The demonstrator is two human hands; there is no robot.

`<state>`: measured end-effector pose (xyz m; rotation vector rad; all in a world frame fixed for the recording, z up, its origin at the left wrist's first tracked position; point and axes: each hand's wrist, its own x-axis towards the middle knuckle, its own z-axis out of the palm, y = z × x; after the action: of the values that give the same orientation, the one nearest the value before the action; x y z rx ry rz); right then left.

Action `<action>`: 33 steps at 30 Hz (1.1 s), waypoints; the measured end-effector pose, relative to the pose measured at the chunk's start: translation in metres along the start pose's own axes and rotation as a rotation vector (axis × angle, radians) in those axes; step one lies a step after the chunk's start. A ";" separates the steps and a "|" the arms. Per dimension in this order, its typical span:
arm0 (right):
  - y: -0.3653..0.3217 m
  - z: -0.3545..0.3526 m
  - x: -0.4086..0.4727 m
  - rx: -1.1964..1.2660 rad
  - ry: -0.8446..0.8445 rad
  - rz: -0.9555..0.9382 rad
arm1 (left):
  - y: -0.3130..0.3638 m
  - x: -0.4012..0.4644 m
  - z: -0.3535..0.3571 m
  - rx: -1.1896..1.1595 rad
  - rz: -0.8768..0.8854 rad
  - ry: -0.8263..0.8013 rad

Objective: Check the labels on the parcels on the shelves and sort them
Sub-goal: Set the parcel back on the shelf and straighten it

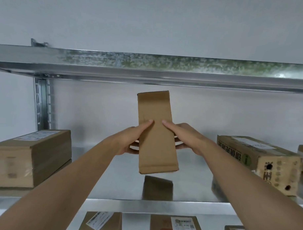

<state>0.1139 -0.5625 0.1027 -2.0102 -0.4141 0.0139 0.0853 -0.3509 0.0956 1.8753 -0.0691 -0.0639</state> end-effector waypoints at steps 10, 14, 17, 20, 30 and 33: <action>-0.010 -0.012 0.015 0.031 -0.041 0.250 | 0.022 0.012 -0.017 0.064 -0.225 -0.059; -0.003 -0.015 0.024 0.084 -0.097 0.432 | 0.019 0.024 -0.015 0.081 -0.332 -0.082; 0.011 -0.010 0.029 0.076 -0.142 0.481 | 0.004 0.033 -0.013 0.077 -0.377 -0.102; 0.015 -0.010 0.034 0.084 -0.206 0.499 | -0.003 0.040 -0.014 0.033 -0.382 -0.122; 0.014 -0.009 0.034 0.182 -0.231 0.471 | -0.014 0.056 -0.016 -0.050 -0.385 -0.221; 0.014 -0.007 0.035 0.183 -0.221 0.475 | -0.011 0.057 -0.016 -0.054 -0.382 -0.219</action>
<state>0.1517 -0.5641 0.0999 -1.8873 -0.0602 0.5531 0.1437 -0.3370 0.0892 1.7993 0.1407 -0.5290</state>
